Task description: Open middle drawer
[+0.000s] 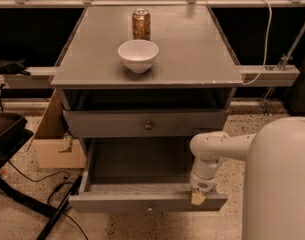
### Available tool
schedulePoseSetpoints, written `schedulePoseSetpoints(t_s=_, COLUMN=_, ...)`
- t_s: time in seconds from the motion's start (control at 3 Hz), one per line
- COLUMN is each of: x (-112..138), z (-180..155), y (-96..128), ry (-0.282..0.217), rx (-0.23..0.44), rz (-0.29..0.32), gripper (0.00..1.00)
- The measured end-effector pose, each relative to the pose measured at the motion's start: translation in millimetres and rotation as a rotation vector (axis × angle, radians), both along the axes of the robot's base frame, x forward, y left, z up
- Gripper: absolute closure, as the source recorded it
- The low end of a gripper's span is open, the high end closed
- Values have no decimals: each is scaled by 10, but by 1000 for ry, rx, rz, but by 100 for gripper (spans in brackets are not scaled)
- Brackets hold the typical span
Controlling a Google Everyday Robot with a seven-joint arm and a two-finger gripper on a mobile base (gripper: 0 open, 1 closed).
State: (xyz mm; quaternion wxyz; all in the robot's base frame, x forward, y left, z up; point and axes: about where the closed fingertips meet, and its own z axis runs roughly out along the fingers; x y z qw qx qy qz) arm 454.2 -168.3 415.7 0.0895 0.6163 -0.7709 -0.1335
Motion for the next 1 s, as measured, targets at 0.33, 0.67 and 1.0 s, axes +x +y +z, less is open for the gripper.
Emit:
schedulePoseSetpoints(t_s=0.33, x=0, z=0, y=0, ry=0, rx=0, rz=0, gripper=12)
schedulePoseSetpoints(t_s=0.67, x=-20, z=112, y=-13, ry=-28, rx=-1, rz=22, gripper=0)
schedulePoseSetpoints(t_s=1.0, x=-121, z=451, y=-66, ry=-94, rx=-16, rz=54, gripper=0)
